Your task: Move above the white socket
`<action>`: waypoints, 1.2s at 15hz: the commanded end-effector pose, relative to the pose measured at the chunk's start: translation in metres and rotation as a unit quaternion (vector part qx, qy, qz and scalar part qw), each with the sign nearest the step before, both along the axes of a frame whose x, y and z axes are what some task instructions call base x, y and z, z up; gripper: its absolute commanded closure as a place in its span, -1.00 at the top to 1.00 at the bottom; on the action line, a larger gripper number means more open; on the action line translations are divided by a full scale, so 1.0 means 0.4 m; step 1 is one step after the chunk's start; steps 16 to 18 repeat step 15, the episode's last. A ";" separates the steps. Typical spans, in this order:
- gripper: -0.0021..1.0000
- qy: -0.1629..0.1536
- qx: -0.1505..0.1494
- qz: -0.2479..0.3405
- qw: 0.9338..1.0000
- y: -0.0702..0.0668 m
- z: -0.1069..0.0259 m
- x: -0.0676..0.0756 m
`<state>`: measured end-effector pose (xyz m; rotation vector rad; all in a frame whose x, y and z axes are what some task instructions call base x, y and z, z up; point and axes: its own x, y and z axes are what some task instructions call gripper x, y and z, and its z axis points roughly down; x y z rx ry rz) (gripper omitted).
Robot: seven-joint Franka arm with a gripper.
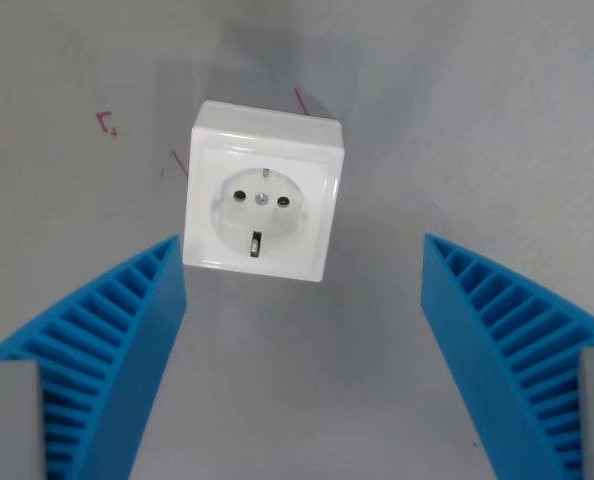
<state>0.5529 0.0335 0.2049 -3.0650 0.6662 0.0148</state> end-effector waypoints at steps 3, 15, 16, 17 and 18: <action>1.00 -0.053 -0.011 -0.088 0.995 0.022 -0.037 -0.009; 1.00 -0.055 -0.016 -0.078 0.995 0.040 -0.070 -0.011; 1.00 -0.055 -0.016 -0.078 0.995 0.040 -0.070 -0.011; 1.00 -0.055 -0.016 -0.078 0.995 0.040 -0.070 -0.011; 1.00 -0.055 -0.016 -0.078 0.995 0.040 -0.070 -0.011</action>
